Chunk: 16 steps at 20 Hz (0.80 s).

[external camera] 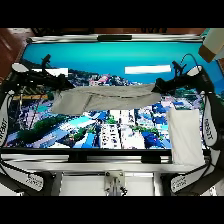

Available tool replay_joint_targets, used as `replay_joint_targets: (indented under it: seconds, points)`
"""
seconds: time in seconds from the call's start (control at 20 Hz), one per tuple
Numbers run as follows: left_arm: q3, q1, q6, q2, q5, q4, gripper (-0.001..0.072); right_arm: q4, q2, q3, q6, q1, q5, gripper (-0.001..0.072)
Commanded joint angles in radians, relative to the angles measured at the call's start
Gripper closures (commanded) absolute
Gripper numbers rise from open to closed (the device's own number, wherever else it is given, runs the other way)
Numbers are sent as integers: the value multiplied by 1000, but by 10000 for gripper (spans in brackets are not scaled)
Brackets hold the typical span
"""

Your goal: Fold the shirts.

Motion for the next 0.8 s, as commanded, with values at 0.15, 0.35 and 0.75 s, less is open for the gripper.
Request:
replay_joint_targets:
  seconds: [0.15,0.35,0.75]
  points:
    - [-3,-307,-35,-33,156,-36,674,-21,350,1,83,74,159,638]
    - [-4,-490,-95,-70,276,-74,674,-43,527,1,187,160,188,637]
    - [-3,-689,-71,-194,351,-328,676,-91,686,1,290,220,197,637]
